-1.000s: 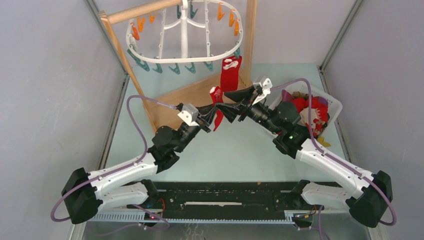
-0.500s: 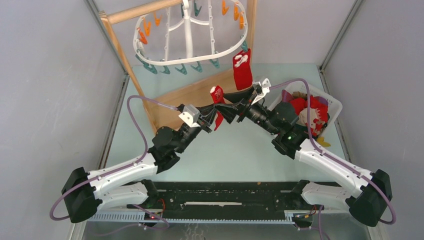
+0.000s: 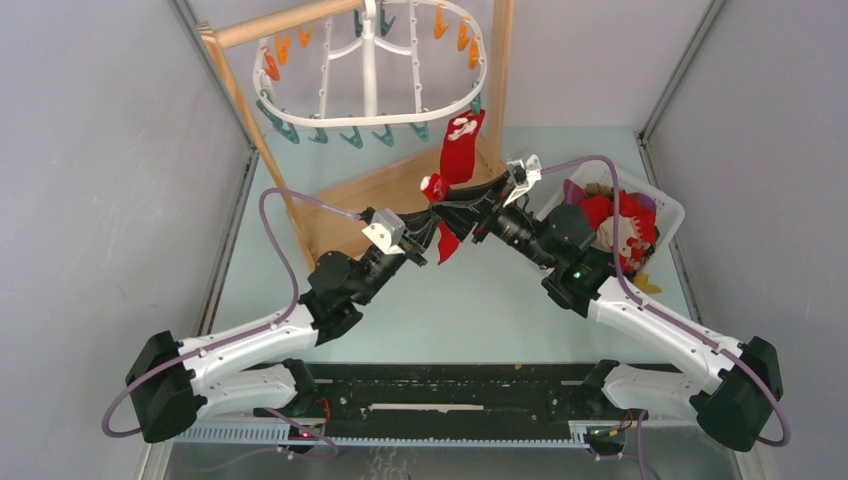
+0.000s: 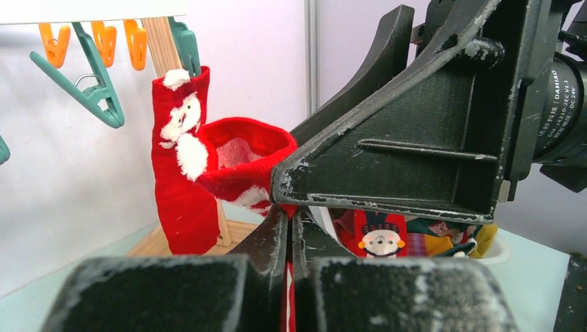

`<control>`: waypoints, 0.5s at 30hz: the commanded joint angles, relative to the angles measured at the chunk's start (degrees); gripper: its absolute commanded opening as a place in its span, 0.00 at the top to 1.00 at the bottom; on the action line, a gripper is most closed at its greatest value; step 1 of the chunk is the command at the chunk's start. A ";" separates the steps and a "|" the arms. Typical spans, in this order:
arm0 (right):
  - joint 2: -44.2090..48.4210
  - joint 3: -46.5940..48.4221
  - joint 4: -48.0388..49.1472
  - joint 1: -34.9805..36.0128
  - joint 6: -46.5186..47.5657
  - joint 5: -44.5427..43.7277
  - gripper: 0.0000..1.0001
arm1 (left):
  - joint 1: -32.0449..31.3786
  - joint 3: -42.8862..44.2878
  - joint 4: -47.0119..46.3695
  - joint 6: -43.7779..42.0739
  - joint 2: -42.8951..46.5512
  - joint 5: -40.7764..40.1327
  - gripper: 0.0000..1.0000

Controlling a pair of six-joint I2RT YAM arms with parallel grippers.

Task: Clip the socks to the hanger
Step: Open the clamp at the hanger.

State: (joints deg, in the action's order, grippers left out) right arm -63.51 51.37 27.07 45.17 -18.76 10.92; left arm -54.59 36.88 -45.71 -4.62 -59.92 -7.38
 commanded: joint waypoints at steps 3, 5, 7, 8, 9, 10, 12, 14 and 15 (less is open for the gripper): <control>-0.13 0.30 1.76 0.37 0.11 -0.44 0.54 | -0.52 3.87 -1.59 -1.96 0.50 1.11 1.00; 0.02 0.30 1.58 0.37 0.79 0.06 0.59 | -0.61 3.77 -1.41 -2.12 0.66 1.29 1.00; 0.05 0.26 1.47 0.32 1.55 0.76 0.68 | -0.61 3.89 -1.16 -2.31 0.68 1.46 1.00; 0.05 0.30 1.49 0.23 1.68 1.03 0.71 | -0.65 3.96 -0.99 -2.40 0.68 1.55 1.00; 0.14 0.26 1.47 0.15 1.84 1.30 0.76 | -0.61 4.03 -0.96 -2.48 0.64 1.62 1.00; 0.14 0.23 1.49 0.10 2.27 1.64 0.80 | -0.61 4.07 -0.96 -2.49 0.60 1.70 1.00; 0.22 0.29 1.70 0.01 2.80 2.38 0.86 | -0.66 4.12 -0.87 -2.47 0.59 1.75 1.00; 0.33 0.23 1.98 -0.08 3.31 3.20 0.91 | -0.69 4.24 -0.72 -2.43 0.51 1.97 1.00; 0.39 0.30 2.18 -0.29 3.45 3.79 0.93 | -0.70 4.25 -0.63 -2.41 0.46 1.98 1.00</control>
State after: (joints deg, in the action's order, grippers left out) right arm -63.51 51.37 27.07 45.10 -17.26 12.78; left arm -54.63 36.88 -45.28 -5.61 -59.92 -6.79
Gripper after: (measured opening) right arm 0.112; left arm 0.011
